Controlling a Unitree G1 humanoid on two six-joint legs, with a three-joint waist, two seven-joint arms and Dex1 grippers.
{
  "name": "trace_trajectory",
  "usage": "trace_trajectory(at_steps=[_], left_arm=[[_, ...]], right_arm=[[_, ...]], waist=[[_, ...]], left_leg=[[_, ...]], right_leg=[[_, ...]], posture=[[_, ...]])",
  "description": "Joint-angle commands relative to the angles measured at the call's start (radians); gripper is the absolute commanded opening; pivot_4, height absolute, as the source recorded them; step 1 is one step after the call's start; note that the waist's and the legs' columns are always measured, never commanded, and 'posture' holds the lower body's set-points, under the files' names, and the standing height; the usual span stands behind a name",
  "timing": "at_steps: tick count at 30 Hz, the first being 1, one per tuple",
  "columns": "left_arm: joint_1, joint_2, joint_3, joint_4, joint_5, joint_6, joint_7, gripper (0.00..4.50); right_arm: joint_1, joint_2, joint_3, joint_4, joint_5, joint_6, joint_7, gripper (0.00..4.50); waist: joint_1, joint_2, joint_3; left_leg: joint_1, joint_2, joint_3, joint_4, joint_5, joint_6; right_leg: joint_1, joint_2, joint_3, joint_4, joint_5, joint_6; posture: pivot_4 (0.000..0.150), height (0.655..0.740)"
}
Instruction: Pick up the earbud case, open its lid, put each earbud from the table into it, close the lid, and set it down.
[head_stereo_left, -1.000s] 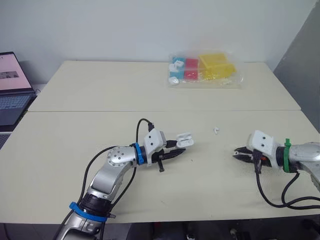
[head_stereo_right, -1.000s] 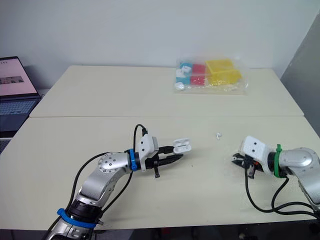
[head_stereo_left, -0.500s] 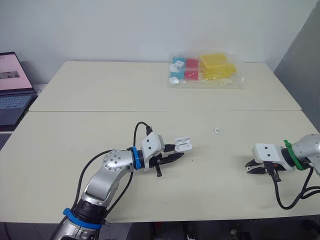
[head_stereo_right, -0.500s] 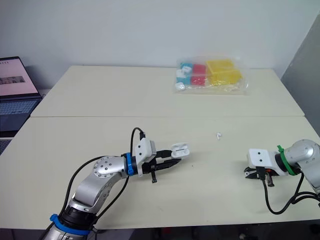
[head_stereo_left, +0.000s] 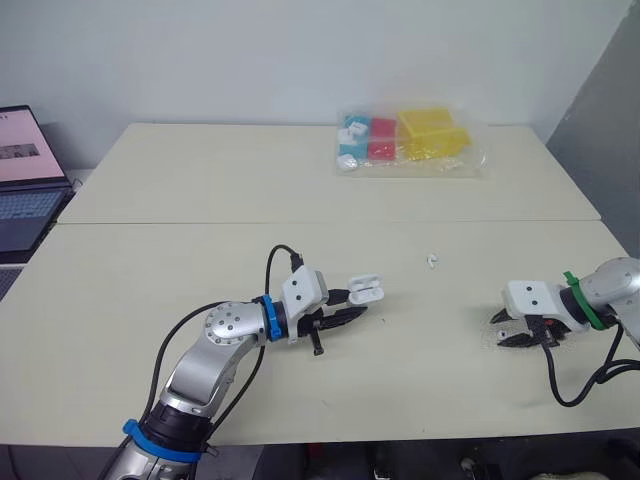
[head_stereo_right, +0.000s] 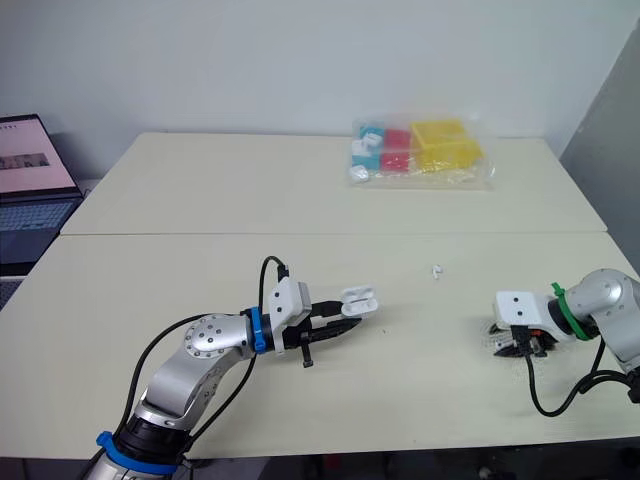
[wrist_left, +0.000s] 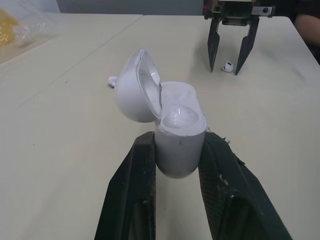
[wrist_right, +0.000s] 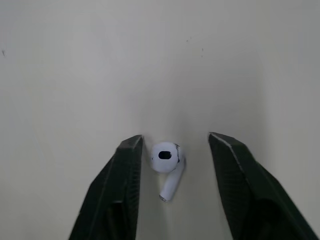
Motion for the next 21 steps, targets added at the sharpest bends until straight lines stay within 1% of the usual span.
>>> trace_trajectory(at_steps=[1,4,7,9,12,17,21], left_arm=[[0.004,-0.003,0.002,-0.039,-0.013,-0.003,0.008,0.81],[0.009,-0.004,0.000,-0.042,-0.013,-0.002,0.010,0.81],[0.015,-0.009,-0.002,-0.044,-0.012,-0.003,0.013,0.81],[0.019,-0.014,-0.005,-0.045,-0.012,-0.001,0.018,0.81],[0.021,-0.019,-0.013,-0.038,-0.007,-0.007,0.021,0.81],[0.017,-0.030,-0.026,-0.025,-0.005,-0.015,0.024,0.81],[0.013,-0.050,-0.037,-0.010,0.003,-0.025,0.031,0.81]], right_arm=[[-0.005,-0.026,-0.049,-0.047,0.042,0.008,0.035,2.09],[-0.002,-0.059,-0.089,-0.131,0.093,0.081,0.061,2.09],[0.042,-0.112,-0.139,-0.261,0.126,0.207,0.044,2.09],[0.077,-0.146,-0.146,-0.348,0.077,0.289,-0.010,2.09],[0.068,-0.144,-0.101,-0.403,-0.035,0.473,-0.114,2.09],[0.064,-0.164,-0.051,-0.496,-0.002,0.632,-0.040,2.09],[0.041,-0.152,0.016,-0.481,-0.062,0.661,-0.051,2.09]], waist=[[0.000,0.000,0.000],[0.000,0.001,0.000],[0.001,0.001,0.000],[0.002,0.001,0.000],[0.001,0.001,0.000],[0.001,0.001,0.000],[0.001,0.001,0.000]], left_leg=[[0.000,0.000,0.000,0.000,0.000,0.000],[0.000,0.000,0.000,0.000,0.000,0.000],[0.000,0.000,0.000,0.000,0.000,0.000],[0.000,0.001,-0.001,0.000,0.000,0.000],[0.000,0.000,0.000,0.000,0.000,0.000],[0.000,0.000,0.000,0.000,0.000,0.000],[-0.001,0.000,0.000,0.000,0.000,0.000]], right_leg=[[0.000,0.000,0.000,0.000,0.000,0.000],[0.000,0.000,0.001,0.000,0.000,0.000],[0.000,0.000,0.000,0.000,0.000,0.000],[0.000,0.000,0.000,0.000,0.000,0.000],[0.000,-0.001,0.000,0.000,0.000,0.000],[0.000,-0.001,0.001,0.000,0.000,0.000],[-0.001,-0.001,0.000,0.000,0.000,0.000]], posture=[[0.150,0.7400],[0.150,0.7400],[0.150,0.7400],[0.150,0.7400],[0.150,0.7400],[0.150,0.7400],[0.150,0.7400]])
